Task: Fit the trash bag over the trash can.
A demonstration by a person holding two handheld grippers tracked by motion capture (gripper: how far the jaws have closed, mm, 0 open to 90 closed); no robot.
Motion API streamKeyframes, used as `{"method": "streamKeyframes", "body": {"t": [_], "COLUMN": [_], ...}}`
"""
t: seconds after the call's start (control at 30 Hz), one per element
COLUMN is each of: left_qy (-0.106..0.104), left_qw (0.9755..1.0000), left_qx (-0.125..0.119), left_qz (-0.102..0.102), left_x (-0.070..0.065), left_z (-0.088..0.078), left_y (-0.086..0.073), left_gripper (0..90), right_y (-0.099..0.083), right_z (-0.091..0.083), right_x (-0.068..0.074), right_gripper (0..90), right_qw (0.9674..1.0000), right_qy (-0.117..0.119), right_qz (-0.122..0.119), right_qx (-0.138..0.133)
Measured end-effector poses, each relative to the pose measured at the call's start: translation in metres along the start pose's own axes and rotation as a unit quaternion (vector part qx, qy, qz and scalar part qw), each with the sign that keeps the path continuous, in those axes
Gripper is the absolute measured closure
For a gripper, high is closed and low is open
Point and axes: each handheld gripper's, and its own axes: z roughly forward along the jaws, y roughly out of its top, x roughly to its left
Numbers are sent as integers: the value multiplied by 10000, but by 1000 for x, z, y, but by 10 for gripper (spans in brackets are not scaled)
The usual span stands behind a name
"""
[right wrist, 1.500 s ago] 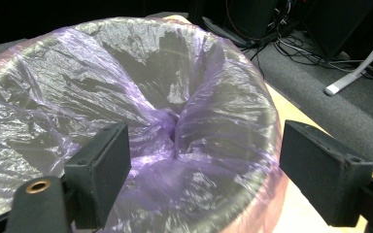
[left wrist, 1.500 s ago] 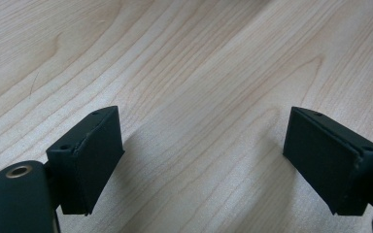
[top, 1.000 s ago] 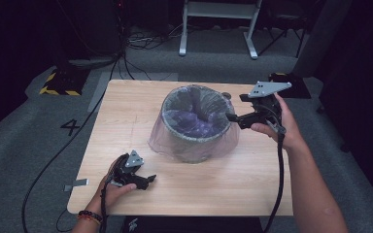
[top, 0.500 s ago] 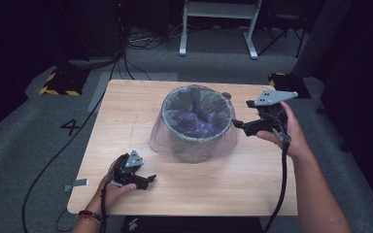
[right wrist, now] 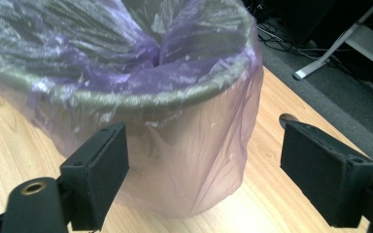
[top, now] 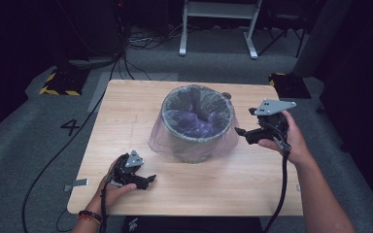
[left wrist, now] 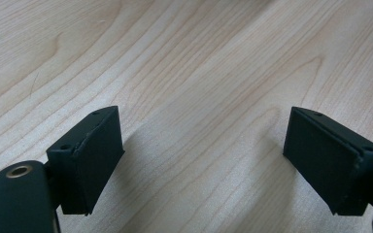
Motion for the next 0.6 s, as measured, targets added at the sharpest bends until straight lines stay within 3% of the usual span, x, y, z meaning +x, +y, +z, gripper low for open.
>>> {"method": "streamKeyframes", "body": {"t": [0.6], "left_qy": [-1], "left_qw": [10000], "left_qx": [-1], "left_qz": [-2], "left_x": [0], "left_z": [0], "left_y": [0], "left_gripper": [140], "right_y": [-31], "right_z": [22], "right_x": [11], "right_gripper": [183], "right_qw": [9981], "right_qy": [-99], "right_qz": [-161], "right_qx": [586]}}
